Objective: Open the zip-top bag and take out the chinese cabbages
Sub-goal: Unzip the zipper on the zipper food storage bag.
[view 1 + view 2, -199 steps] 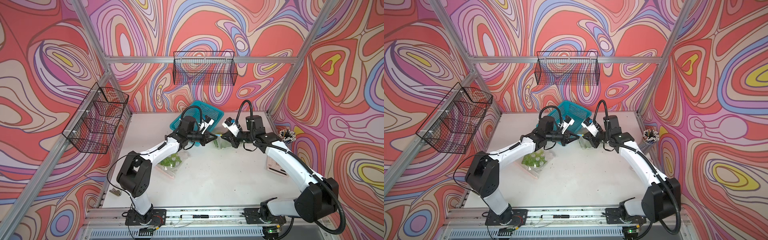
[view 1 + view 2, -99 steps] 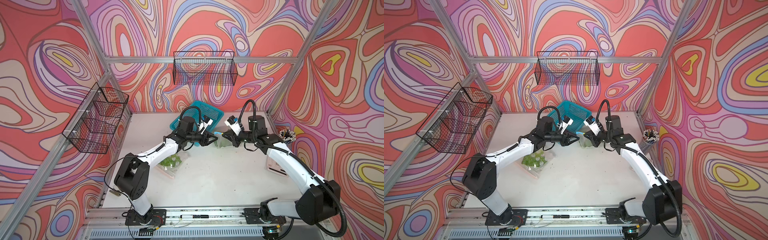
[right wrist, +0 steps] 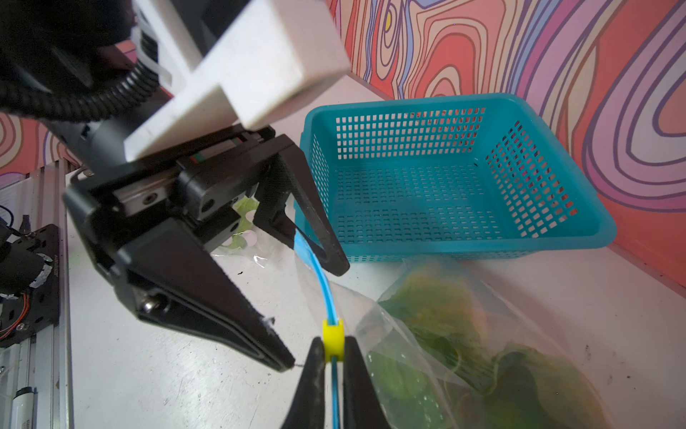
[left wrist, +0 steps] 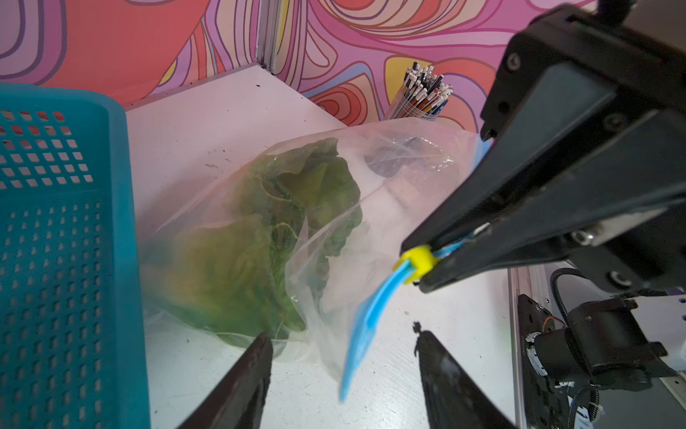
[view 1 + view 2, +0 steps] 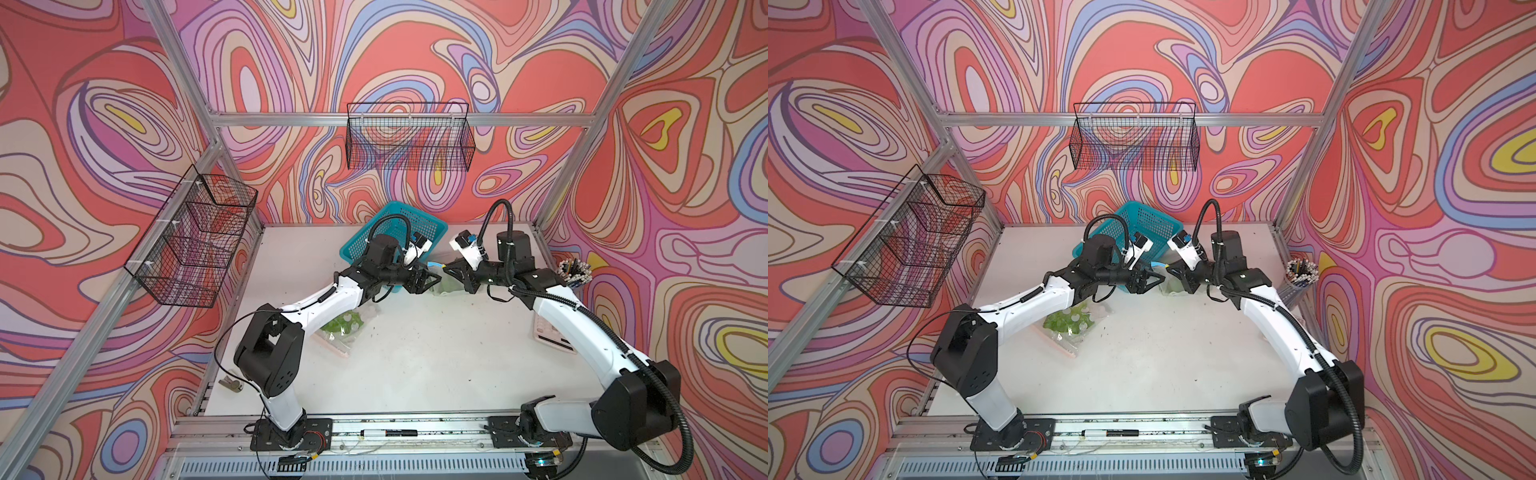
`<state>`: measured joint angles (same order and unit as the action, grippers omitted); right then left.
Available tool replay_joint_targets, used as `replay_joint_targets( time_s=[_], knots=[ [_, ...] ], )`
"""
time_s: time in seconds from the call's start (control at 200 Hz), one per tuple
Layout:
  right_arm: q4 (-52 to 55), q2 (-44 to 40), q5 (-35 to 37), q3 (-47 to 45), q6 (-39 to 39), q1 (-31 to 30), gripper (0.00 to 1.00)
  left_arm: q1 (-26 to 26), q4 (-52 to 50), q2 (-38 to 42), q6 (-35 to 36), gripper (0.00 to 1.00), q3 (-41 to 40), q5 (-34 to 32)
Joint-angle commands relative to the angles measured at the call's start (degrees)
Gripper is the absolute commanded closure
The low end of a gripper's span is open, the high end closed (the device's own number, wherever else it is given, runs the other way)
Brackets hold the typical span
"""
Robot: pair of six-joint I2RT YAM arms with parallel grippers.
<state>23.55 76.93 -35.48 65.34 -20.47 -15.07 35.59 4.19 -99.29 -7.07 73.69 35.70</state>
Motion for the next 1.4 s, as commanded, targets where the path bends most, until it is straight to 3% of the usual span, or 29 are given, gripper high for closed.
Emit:
replay_joint_targets(
  time_s=[0.0,0.145,0.245,0.636,0.896,1.062,1.397],
  knots=[
    [-1.36,-1.02,-1.65,-0.31,-0.8,0.13,1.0,0.13,-0.18,-1.81,1.81,0.4,3.0,-0.21],
    [-1.56,-0.81,-1.96,-0.21,-0.87,0.13,1.0,0.53,-0.83,-2.66,2.65,0.43,4.05,-0.46],
    [-1.61,-0.81,-1.96,-0.21,-0.96,0.09,1.0,0.53,-0.03,-2.83,2.46,0.5,4.03,-0.42],
    [1.59,-0.46,0.96,0.65,-2.39,0.08,1.0,0.7,1.29,-2.03,2.32,1.0,2.28,-1.73],
    [7.38,-0.64,8.34,1.41,-5.03,0.08,1.0,0.34,3.05,-1.48,0.87,1.0,1.31,-3.36],
    [12.15,-1.23,14.06,1.89,-7.12,0.17,1.0,-1.21,9.61,-0.06,-4.04,1.0,-2.21,-3.15],
    [17.36,-4.45,20.43,1.28,-7.8,1.09,1.0,-2.24,9.15,1.46,-5.89,1.0,-2.94,-5.02]
  ],
)
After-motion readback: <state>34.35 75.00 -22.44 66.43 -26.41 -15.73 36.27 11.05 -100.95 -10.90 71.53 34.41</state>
